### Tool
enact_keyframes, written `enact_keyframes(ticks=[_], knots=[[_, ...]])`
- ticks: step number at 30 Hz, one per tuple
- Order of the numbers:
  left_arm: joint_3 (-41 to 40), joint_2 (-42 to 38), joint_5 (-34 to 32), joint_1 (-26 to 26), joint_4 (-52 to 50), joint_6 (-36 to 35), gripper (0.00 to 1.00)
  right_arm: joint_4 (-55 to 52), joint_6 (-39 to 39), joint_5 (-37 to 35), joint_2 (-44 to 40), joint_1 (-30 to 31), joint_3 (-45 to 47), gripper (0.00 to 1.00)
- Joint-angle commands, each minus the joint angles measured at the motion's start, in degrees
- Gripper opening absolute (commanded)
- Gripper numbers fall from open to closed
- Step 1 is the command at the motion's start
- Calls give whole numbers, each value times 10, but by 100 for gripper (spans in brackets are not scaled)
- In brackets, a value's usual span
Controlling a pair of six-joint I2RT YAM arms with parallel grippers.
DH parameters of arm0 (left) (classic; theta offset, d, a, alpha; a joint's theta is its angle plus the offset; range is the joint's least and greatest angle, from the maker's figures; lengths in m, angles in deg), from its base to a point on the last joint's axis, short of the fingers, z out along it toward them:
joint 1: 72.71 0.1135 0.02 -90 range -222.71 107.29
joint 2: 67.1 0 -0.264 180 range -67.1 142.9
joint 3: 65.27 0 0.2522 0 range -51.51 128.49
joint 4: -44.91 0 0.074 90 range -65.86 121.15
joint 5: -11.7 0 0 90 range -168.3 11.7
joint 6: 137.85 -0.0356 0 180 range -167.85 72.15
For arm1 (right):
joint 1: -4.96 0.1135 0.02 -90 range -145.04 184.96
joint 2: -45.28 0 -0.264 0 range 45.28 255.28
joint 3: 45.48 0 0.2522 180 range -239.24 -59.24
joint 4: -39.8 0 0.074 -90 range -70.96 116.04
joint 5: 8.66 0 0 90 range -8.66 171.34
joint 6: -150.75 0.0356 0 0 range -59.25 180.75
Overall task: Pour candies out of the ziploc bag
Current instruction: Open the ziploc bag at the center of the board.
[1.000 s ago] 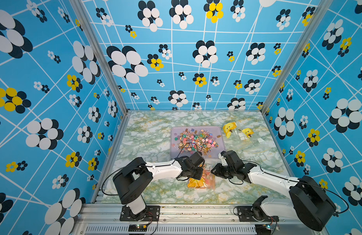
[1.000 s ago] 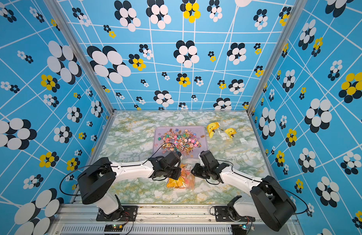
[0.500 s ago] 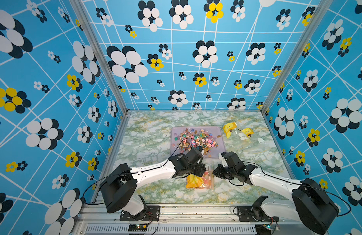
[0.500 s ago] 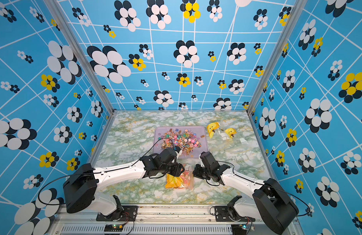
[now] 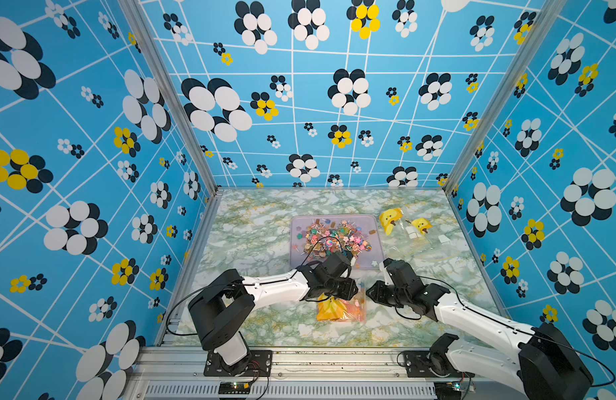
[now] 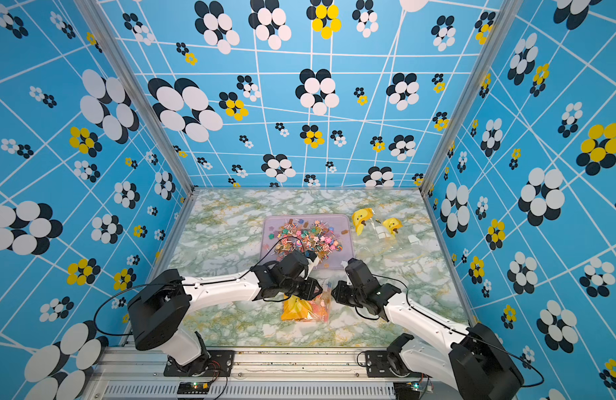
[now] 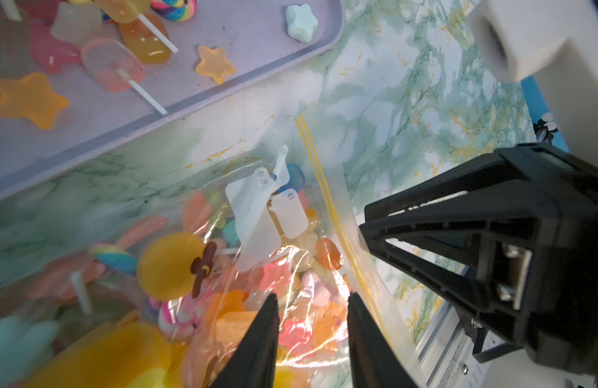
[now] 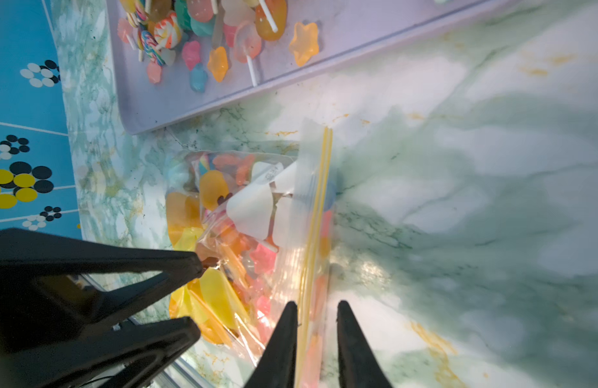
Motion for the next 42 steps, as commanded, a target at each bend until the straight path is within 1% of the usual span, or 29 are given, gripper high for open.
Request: enact_keyframes(ticks=[1, 6, 14, 36, 42], knots=[[24, 15, 27, -5, 37, 10, 35, -14, -5, -12, -5, 3, 14, 23], [37, 37, 36, -6, 54, 17, 31, -6, -1, -15, -4, 3, 19, 22], [54, 67, 39, -17, 60, 19, 30, -5, -1, -13, -4, 2, 21, 22], [67, 96, 21, -27, 50, 16, 27, -3, 2, -8, -9, 2, 20, 21], [69, 103, 17, -28, 45, 15, 24, -5, 2, -7, -17, 2, 18, 21]])
